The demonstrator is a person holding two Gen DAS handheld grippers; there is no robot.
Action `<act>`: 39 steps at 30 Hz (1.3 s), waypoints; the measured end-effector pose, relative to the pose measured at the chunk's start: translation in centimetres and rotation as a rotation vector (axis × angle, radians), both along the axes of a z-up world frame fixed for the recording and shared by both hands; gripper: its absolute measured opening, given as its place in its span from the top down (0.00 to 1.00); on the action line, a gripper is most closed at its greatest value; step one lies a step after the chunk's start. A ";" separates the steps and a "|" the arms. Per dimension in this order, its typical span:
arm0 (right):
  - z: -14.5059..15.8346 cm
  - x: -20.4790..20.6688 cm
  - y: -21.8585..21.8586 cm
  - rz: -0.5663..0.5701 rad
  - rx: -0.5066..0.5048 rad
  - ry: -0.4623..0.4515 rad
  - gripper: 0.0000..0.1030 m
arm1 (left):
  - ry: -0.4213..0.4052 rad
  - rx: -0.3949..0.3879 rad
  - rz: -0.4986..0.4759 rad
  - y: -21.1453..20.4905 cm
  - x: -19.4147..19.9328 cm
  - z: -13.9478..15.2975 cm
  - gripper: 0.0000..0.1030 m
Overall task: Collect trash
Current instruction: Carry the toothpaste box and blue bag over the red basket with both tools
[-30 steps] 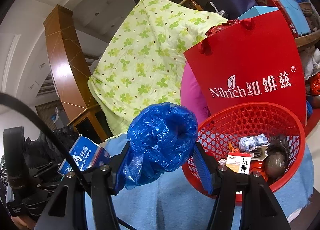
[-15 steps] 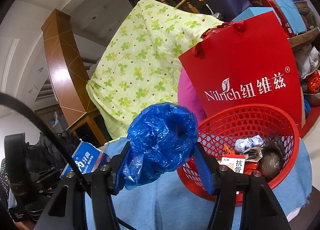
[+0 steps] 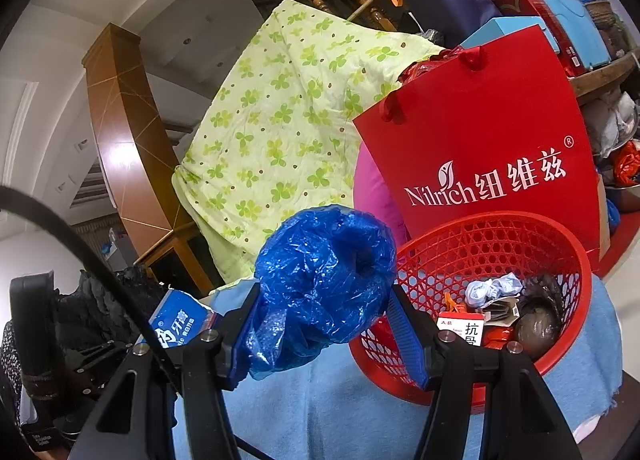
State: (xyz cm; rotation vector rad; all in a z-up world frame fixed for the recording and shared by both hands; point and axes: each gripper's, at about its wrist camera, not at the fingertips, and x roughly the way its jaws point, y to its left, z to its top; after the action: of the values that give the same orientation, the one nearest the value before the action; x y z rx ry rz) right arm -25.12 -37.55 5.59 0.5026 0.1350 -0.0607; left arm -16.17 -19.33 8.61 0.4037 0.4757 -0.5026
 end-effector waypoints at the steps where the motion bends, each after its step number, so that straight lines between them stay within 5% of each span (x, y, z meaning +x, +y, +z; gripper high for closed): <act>1: 0.0 0.0 0.0 -0.002 0.000 -0.001 0.38 | -0.002 0.002 -0.002 -0.1 -0.1 0.0 0.43; 39: 0.2 -1.3 0.0 -0.040 0.024 -0.023 0.38 | 0.003 0.024 -0.046 -1.0 -0.3 -0.4 0.43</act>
State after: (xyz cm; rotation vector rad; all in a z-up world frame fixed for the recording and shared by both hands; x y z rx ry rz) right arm -26.42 -37.55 5.75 0.5297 0.1031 -0.0922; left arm -16.46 -20.34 8.17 0.4383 0.4766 -0.5427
